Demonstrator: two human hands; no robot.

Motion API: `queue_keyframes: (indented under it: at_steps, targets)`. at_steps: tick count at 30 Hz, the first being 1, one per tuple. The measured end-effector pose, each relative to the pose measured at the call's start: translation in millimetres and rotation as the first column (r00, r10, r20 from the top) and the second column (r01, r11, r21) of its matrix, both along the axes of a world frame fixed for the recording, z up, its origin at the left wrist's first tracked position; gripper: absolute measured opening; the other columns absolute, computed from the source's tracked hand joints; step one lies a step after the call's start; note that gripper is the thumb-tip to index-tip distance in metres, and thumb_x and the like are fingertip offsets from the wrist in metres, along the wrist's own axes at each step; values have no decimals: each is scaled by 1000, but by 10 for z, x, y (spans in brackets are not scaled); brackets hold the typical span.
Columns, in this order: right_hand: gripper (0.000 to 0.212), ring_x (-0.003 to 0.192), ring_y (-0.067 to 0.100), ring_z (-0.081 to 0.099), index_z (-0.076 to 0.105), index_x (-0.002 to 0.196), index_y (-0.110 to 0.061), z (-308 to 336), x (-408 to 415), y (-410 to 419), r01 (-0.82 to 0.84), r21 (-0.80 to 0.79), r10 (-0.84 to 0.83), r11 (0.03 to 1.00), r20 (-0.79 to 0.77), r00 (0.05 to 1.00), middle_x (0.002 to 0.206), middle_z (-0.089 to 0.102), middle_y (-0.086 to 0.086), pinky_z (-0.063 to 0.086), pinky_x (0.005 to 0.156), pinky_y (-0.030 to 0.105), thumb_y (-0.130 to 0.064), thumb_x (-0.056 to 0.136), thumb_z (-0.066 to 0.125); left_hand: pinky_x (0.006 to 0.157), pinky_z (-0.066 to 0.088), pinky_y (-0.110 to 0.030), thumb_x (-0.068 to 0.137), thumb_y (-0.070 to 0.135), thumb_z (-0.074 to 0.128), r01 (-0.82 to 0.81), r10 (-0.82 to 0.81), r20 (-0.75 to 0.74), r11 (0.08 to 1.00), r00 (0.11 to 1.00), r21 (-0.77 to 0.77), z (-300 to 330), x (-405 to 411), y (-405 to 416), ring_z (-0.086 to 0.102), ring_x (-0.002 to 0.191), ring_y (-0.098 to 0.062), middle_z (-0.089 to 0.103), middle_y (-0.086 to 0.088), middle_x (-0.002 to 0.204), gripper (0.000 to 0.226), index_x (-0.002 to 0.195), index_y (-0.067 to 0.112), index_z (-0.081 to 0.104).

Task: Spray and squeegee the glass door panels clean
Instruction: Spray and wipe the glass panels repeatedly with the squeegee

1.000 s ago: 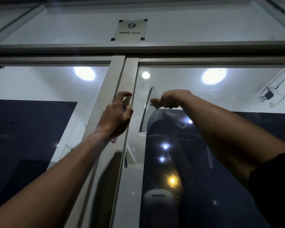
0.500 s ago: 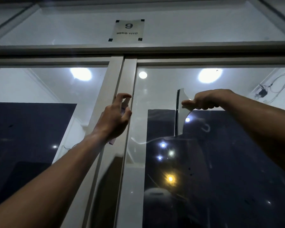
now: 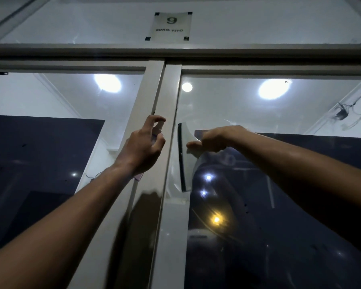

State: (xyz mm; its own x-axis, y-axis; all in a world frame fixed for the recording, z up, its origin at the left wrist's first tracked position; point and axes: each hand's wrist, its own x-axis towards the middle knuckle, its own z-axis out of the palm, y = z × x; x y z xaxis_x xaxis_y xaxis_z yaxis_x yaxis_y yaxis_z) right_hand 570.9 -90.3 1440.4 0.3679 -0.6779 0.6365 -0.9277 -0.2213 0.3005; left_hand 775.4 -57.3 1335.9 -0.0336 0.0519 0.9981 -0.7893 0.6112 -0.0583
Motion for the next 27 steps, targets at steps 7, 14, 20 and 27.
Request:
queue_keyframes:
  at_steps: [7,14,20,27]
  targets:
    - [66,80,22,51,56,69,-26,-174,-356,-70,-10,84,7,996,46,999,81,62,5,47,94,45,-88,79,36,79,56,-44,104,20,46,21,-21,22,1000,1000,20,-9,-29,19,60,74,-21,57,-2,105,37,140,23,39]
    - [60,82,23,57,59,82,-17,-265,315,-110,-64,-292,65,954,-6,998,83,59,2,42,73,35,-68,97,30,72,53,-38,103,20,48,40,-40,-14,999,999,5,-46,-77,-118,58,72,-14,59,-5,96,37,140,21,40]
    - [60,91,26,53,58,86,-18,-302,-111,-187,123,-183,-136,975,-61,989,95,57,2,44,86,37,-70,96,30,70,59,-44,103,21,49,74,-74,-8,997,997,23,-127,-77,-277,61,69,-15,59,-3,94,37,138,26,40]
    - [73,92,23,56,70,101,-18,-454,-644,-344,88,-230,-77,969,53,996,96,59,2,44,82,38,-73,94,23,66,59,-46,102,21,48,114,-111,-44,990,993,86,-231,-171,-499,62,66,-24,58,0,84,36,137,27,41]
